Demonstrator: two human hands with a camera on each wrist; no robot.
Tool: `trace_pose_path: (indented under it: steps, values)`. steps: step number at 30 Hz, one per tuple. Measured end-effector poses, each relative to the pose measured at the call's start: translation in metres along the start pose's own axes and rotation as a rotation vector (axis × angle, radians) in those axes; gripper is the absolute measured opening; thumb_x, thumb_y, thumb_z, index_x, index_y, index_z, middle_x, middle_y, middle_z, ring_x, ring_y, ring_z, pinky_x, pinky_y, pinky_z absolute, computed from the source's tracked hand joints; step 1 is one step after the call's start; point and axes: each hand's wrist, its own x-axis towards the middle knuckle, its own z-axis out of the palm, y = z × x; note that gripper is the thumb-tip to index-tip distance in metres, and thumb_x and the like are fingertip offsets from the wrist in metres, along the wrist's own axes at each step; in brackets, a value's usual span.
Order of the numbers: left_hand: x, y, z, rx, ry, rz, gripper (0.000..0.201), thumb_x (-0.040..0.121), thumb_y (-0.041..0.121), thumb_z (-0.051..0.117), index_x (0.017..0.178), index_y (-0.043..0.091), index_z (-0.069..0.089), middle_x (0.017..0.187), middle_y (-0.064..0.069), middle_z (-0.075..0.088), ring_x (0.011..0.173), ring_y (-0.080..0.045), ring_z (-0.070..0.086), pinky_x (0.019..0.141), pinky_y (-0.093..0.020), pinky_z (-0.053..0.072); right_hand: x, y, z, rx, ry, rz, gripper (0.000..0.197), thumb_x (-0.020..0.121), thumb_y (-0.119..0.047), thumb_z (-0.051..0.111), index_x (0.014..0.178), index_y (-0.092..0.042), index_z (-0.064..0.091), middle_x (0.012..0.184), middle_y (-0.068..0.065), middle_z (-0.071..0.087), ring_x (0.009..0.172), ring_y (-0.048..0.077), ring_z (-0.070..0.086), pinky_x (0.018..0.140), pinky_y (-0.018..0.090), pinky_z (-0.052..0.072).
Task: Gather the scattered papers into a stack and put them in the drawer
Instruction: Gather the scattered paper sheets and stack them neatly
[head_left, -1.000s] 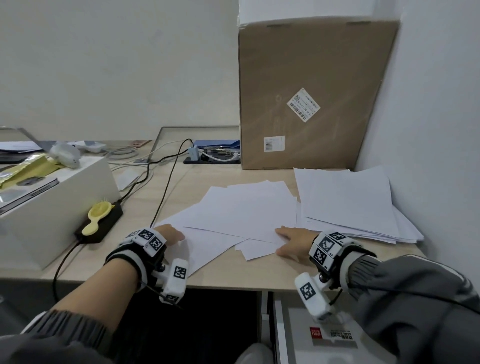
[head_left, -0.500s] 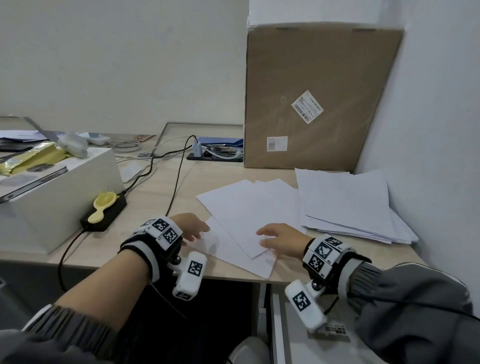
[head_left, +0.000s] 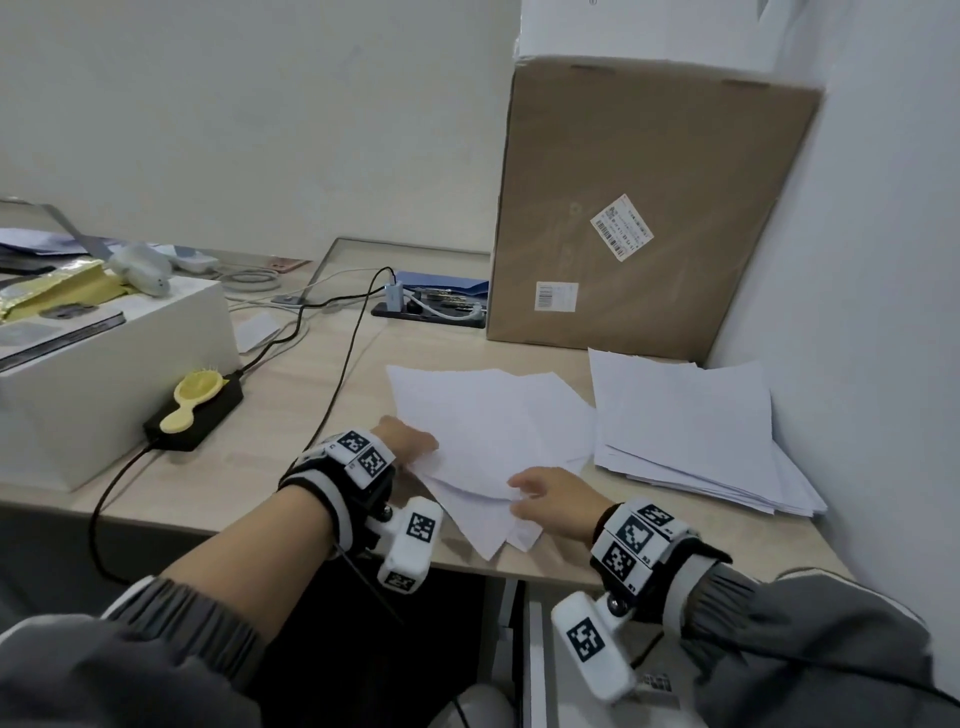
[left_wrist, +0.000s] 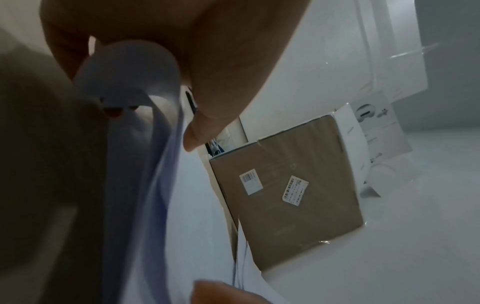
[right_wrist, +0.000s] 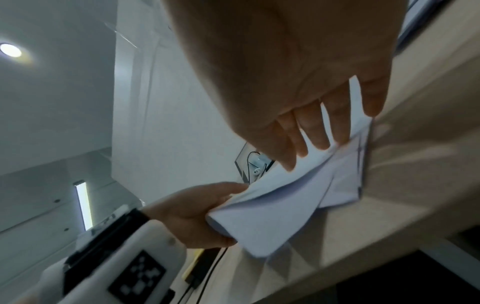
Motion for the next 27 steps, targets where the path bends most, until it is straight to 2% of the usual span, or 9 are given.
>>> trace_pose_path:
  steps: [2, 6, 9, 12, 15, 17, 21, 26, 27]
  values:
    - [0.007, -0.007, -0.003, 0.042, 0.002, -0.009, 0.046, 0.092, 0.028, 0.054, 0.127, -0.003, 0.052, 0.13, -0.018, 0.057, 0.115, -0.033, 0.057, 0.081, -0.033, 0.044, 0.004, 0.006, -0.007, 0.083, 0.094, 0.027, 0.042, 0.088, -0.017, 0.056, 0.13, -0.017, 0.053, 0.14, 0.001, 0.049, 0.129, 0.014, 0.045, 0.104, 0.025, 0.035]
    - [0.009, -0.018, -0.009, 0.039, -0.044, -0.018, 0.039, 0.094, 0.017, 0.055, 0.125, -0.006, 0.056, 0.132, -0.023, 0.056, 0.119, -0.034, 0.056, 0.09, -0.037, 0.046, 0.009, 0.017, -0.017, 0.005, 0.055, 0.177, 0.062, 0.087, -0.02, 0.054, 0.144, -0.016, 0.03, 0.146, 0.007, 0.037, 0.137, 0.026, 0.032, 0.109, 0.03, 0.03]
    - [0.007, -0.021, -0.009, 0.019, -0.084, -0.011, 0.01, 0.092, 0.012, 0.056, 0.092, 0.004, 0.063, 0.105, -0.019, 0.062, 0.095, -0.026, 0.059, 0.075, -0.032, 0.049, 0.011, 0.021, -0.012, -0.038, 0.011, 0.225, 0.054, 0.08, -0.023, 0.053, 0.131, -0.015, 0.039, 0.135, 0.01, 0.044, 0.133, 0.03, 0.036, 0.109, 0.038, 0.034]
    - [0.011, -0.018, -0.009, 0.035, -0.17, -0.065, 0.018, 0.091, 0.02, 0.06, 0.081, 0.005, 0.06, 0.087, -0.012, 0.065, 0.097, -0.03, 0.068, 0.09, -0.038, 0.054, 0.011, 0.023, -0.009, 0.008, 0.017, 0.181, 0.054, 0.087, -0.022, 0.056, 0.138, -0.015, 0.04, 0.143, 0.004, 0.042, 0.13, 0.021, 0.043, 0.098, 0.023, 0.034]
    - [0.004, -0.005, -0.014, 0.138, -0.179, -0.04, 0.028, 0.091, 0.031, 0.061, 0.076, 0.007, 0.06, 0.07, -0.005, 0.062, 0.069, -0.022, 0.061, 0.067, -0.026, 0.052, 0.015, 0.03, -0.017, 0.133, 0.139, 0.191, 0.057, 0.087, -0.016, 0.057, 0.14, -0.012, 0.037, 0.143, 0.008, 0.04, 0.128, 0.022, 0.043, 0.097, 0.025, 0.037]
    - [0.003, 0.001, -0.017, 0.159, -0.153, 0.003, 0.026, 0.092, 0.032, 0.059, 0.086, 0.006, 0.064, 0.08, -0.005, 0.062, 0.077, -0.021, 0.057, 0.069, -0.025, 0.045, 0.018, 0.033, -0.021, 0.212, 0.176, 0.238, 0.066, 0.087, -0.014, 0.058, 0.145, -0.01, 0.027, 0.144, 0.011, 0.037, 0.131, 0.025, 0.04, 0.103, 0.03, 0.036]
    - [0.012, 0.013, -0.007, 0.054, -0.193, 0.014, 0.019, 0.094, 0.023, 0.057, 0.094, 0.005, 0.058, 0.091, -0.012, 0.059, 0.086, -0.028, 0.055, 0.08, -0.036, 0.048, 0.017, 0.036, -0.022, 0.286, 0.098, 0.246, 0.079, 0.087, -0.017, 0.063, 0.149, -0.007, 0.016, 0.15, 0.011, 0.031, 0.136, 0.025, 0.035, 0.104, 0.029, 0.033]
    - [0.015, 0.025, 0.003, 0.157, -0.142, 0.059, 0.038, 0.095, 0.019, 0.055, 0.127, -0.002, 0.054, 0.127, -0.02, 0.06, 0.091, -0.02, 0.05, 0.058, -0.025, 0.041, 0.015, 0.046, -0.025, 0.267, 0.051, 0.203, 0.081, 0.085, -0.021, 0.067, 0.149, -0.012, 0.018, 0.154, 0.004, 0.026, 0.14, 0.021, 0.03, 0.103, 0.03, 0.034]
    - [0.015, 0.027, 0.003, 0.125, -0.159, 0.05, 0.042, 0.093, 0.019, 0.058, 0.129, -0.003, 0.053, 0.125, -0.02, 0.061, 0.089, -0.021, 0.053, 0.057, -0.025, 0.041, 0.015, 0.048, -0.026, 0.255, 0.038, 0.191, 0.081, 0.084, -0.023, 0.068, 0.149, -0.013, 0.019, 0.154, 0.004, 0.026, 0.14, 0.021, 0.03, 0.106, 0.03, 0.032]
